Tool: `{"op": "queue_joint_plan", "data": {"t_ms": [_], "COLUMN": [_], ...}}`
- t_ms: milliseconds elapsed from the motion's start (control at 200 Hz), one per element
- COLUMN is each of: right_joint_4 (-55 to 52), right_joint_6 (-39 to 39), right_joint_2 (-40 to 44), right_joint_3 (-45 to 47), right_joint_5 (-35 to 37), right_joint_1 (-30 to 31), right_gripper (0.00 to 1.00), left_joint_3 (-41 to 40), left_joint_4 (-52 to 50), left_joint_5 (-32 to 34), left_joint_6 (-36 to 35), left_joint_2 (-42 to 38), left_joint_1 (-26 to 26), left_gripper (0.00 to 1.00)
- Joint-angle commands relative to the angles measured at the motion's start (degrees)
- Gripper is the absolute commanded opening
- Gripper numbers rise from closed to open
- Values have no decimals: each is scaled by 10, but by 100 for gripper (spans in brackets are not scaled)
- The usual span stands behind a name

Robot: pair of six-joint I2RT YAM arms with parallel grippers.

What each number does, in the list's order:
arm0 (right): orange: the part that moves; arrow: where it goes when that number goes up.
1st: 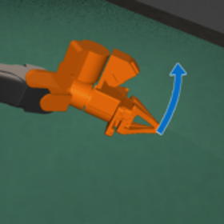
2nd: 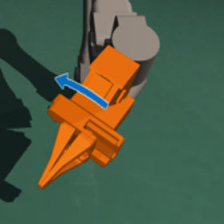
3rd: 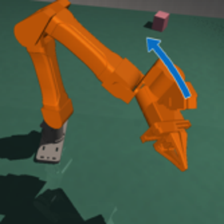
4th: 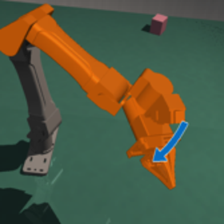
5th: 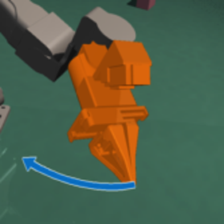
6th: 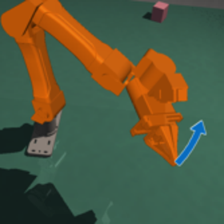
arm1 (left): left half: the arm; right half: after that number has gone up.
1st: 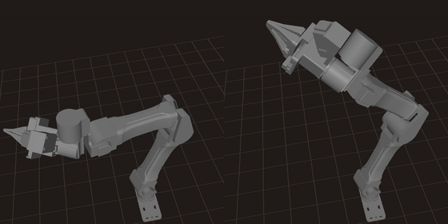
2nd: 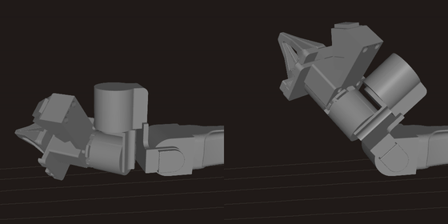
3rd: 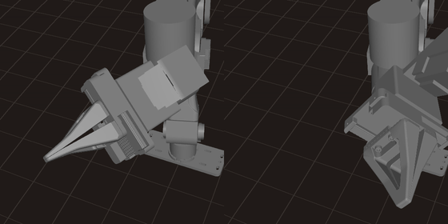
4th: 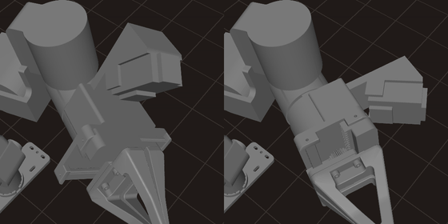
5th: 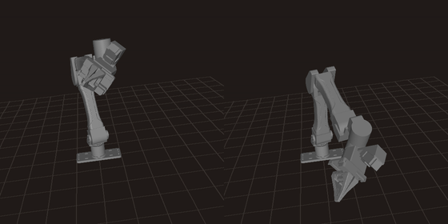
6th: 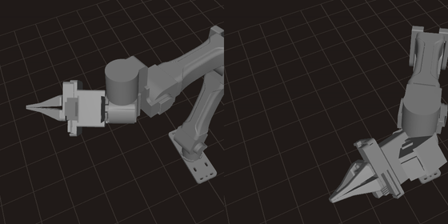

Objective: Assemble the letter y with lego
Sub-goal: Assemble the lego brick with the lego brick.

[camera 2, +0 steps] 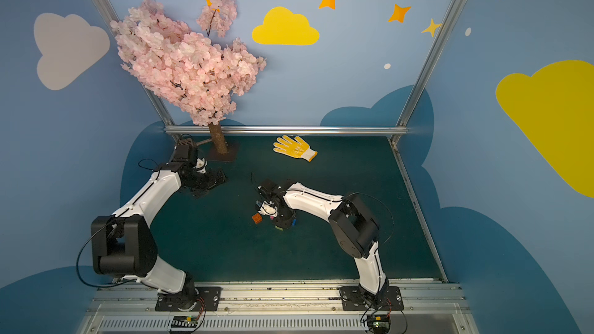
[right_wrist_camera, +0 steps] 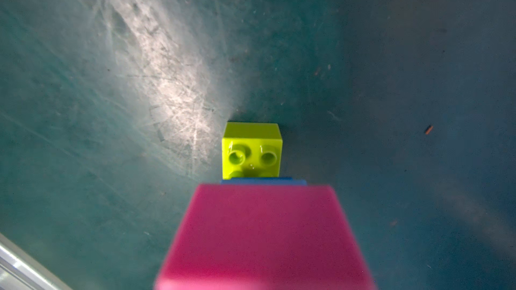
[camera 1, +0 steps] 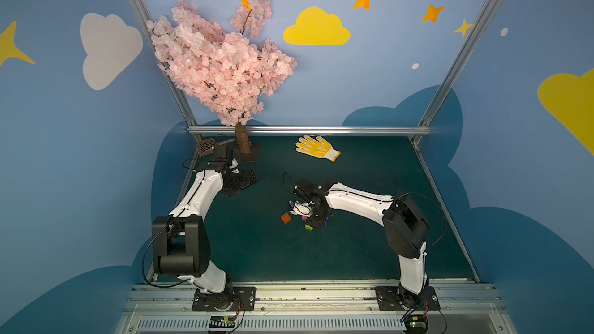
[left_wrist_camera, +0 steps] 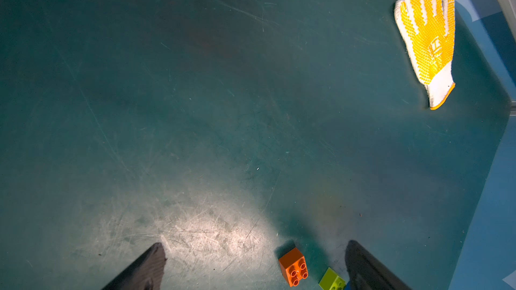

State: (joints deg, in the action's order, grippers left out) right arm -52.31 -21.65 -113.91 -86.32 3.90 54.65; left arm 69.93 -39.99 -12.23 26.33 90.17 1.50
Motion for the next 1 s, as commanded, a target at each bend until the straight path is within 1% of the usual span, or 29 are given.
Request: {"op": "queue_joint_plan", "data": {"t_ms": [0, 601, 866, 901, 996], "right_joint_4": [-5, 2, -14, -17, -20], "right_joint_6": [7, 28, 36, 56, 63], "right_joint_2": [-11, -5, -21, -21, -23], "right_joint_3": [-14, -4, -12, -13, -15], "right_joint_5": [-1, 2, 16, 19, 22], "right_joint_1": [4, 14, 15, 15, 15], "right_gripper": [0, 0, 0, 0, 0], "left_joint_3": [-5, -5, -5, -5, -5], "left_joint_4": [0, -2, -3, -2, -2], "left_joint_5": [-8, -7, -8, -7, -7], "left_joint_6": [0, 2, 3, 3, 3], "left_joint_2": [1, 4, 4, 4, 3], "left_joint_1": [3, 5, 5, 5, 5], "left_gripper": [100, 100, 100, 100, 100]}}
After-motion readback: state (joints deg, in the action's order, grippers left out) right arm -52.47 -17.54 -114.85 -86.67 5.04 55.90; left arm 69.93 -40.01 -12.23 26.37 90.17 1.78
